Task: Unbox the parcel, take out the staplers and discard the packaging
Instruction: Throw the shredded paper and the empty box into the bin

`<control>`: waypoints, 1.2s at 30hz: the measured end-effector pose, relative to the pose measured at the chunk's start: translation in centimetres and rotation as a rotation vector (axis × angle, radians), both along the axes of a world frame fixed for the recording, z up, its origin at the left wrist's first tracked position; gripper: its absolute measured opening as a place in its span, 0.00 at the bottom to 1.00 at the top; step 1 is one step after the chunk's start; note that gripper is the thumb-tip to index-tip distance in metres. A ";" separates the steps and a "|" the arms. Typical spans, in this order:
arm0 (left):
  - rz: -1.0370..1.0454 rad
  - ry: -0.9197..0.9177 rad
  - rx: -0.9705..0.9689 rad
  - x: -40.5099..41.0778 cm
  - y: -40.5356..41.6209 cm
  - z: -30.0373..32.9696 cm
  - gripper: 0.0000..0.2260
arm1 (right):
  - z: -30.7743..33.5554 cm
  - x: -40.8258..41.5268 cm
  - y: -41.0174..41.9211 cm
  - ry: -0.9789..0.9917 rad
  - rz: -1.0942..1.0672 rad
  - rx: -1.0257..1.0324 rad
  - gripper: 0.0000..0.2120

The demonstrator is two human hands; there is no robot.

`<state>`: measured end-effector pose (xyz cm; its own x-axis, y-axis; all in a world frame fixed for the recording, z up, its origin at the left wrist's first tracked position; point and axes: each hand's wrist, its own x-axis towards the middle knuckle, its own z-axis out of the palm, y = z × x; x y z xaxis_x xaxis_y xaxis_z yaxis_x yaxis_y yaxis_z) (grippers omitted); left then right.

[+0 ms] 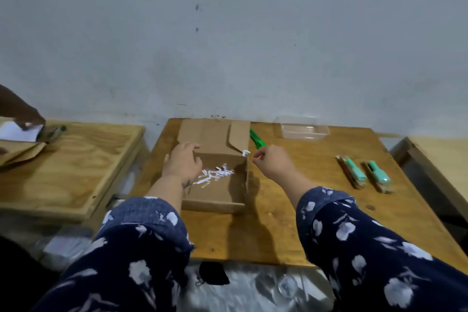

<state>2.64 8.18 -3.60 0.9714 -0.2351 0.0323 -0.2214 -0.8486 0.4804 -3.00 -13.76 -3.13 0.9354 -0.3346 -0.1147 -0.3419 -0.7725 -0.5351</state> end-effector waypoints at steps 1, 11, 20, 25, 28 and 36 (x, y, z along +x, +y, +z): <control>0.022 0.008 -0.028 1.4 0.8 -0.3 0.17 | -0.3 1.2 0.5 0.000 -0.018 0.000 0.08; 0.131 0.126 -0.228 10.5 1.6 -3.8 0.26 | -3.7 9.1 2.6 -0.006 -0.293 0.177 0.24; 0.043 0.342 -0.172 10.5 2.2 -6.3 0.27 | -5.7 8.2 2.9 0.134 -0.215 0.189 0.28; 0.020 0.418 -0.195 9.1 2.7 -6.5 0.27 | -4.7 6.8 2.7 0.198 -0.150 0.228 0.30; 0.010 0.395 -0.218 8.3 1.8 -6.2 0.27 | -4.6 5.9 3.0 0.163 -0.175 0.236 0.31; -0.105 0.256 -0.173 7.2 -2.6 -4.8 0.26 | -4.2 2.6 0.3 -0.018 -0.322 0.182 0.25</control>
